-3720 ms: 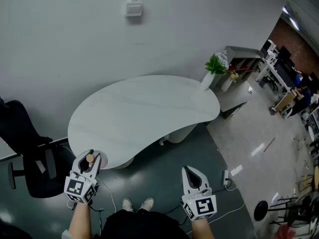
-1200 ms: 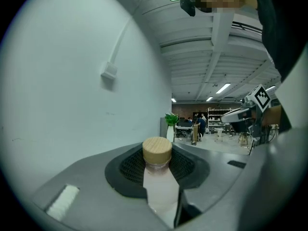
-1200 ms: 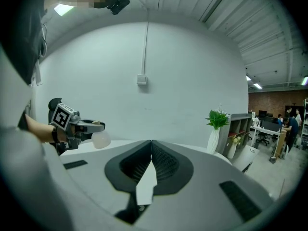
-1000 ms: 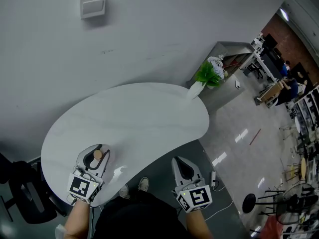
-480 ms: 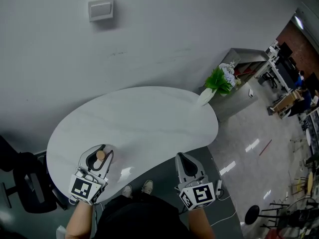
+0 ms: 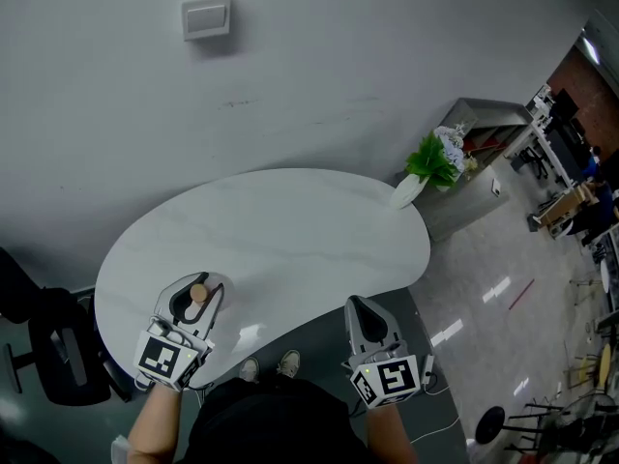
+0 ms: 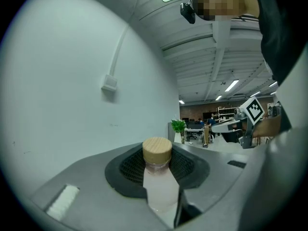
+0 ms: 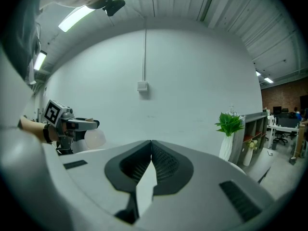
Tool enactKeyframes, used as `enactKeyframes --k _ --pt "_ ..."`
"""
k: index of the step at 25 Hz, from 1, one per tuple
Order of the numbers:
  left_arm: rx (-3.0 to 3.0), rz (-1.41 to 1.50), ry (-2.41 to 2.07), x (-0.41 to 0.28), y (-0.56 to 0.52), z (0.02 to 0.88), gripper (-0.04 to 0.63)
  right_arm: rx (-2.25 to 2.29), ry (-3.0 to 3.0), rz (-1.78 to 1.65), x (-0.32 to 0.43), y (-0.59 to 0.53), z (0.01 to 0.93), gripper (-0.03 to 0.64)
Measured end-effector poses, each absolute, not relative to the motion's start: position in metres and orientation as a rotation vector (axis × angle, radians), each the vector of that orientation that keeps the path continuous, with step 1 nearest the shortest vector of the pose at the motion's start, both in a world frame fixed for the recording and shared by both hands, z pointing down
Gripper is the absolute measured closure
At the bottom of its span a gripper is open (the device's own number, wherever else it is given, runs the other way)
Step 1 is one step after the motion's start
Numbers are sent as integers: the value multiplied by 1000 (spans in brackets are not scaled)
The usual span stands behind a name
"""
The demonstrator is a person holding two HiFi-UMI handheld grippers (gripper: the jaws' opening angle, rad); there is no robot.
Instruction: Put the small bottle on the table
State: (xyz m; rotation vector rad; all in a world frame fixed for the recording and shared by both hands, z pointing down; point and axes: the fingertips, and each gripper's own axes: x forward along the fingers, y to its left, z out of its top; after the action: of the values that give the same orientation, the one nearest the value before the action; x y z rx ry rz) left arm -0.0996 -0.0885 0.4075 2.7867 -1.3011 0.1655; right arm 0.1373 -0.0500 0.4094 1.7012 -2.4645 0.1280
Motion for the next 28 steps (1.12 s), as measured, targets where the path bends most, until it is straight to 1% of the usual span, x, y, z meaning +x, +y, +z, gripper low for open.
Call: enactKeyframes --k 9,28 --pt "2816 212 -1321 -88 -120 429 482 1690 -2442 169 144 -49 420 611" --pt "2745 369 -1290 -68 -192 528 482 1675 -2383 213 154 -56 439 611"
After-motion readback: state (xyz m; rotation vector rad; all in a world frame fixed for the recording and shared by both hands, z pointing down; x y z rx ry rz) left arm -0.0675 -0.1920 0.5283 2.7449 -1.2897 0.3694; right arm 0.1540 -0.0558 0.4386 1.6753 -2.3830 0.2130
